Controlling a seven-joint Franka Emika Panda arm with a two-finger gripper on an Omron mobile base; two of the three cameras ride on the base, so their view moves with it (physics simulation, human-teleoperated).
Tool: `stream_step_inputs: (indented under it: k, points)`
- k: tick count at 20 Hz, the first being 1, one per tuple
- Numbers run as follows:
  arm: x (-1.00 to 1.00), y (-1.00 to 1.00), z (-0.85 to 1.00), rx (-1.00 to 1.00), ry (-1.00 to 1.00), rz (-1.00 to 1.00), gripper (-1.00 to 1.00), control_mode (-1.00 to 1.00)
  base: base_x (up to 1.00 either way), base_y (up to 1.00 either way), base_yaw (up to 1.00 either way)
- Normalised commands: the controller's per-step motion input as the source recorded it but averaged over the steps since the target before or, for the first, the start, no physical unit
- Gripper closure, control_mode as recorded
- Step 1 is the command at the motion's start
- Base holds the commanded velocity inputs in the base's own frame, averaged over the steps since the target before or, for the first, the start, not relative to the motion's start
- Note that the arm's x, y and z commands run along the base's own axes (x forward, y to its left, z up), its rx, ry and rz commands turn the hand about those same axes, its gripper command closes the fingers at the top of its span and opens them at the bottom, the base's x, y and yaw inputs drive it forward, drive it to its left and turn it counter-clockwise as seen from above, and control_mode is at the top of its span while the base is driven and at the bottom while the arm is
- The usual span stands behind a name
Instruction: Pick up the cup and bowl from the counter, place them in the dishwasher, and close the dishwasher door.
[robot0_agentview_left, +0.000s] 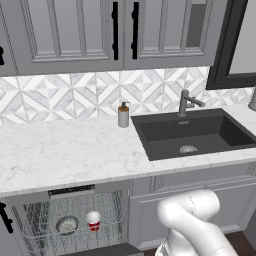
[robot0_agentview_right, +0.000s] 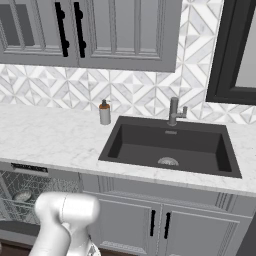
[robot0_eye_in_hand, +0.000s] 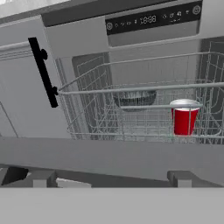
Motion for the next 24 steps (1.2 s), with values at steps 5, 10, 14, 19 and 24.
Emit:
stream_step_inputs:
  k: [5, 10, 14, 19, 24]
  points:
    - [0.13, 0.09, -0.84, 0.00, -0.11, -0.18, -1.00, -1.00, 0.00, 0.00, 0.00]
    - [0.17, 0.25, -0.42, 0.00, -0.15, -0.11, -1.00, -1.00, 0.00, 0.00, 0.00]
    - [0.30, 0.22, -0.24, 0.00, -0.03, -0.01, -1.00, -1.00, 0.00, 0.00, 0.00]
    - [0.10, 0.01, -0.46, 0.00, -0.04, 0.00, -1.00, -1.00, 0.00, 0.00, 0.00]
    - [0.02, 0.00, -0.88, -0.01, -0.02, 0.00, -1.00, -1.00, 0.00, 0.00, 0.00]
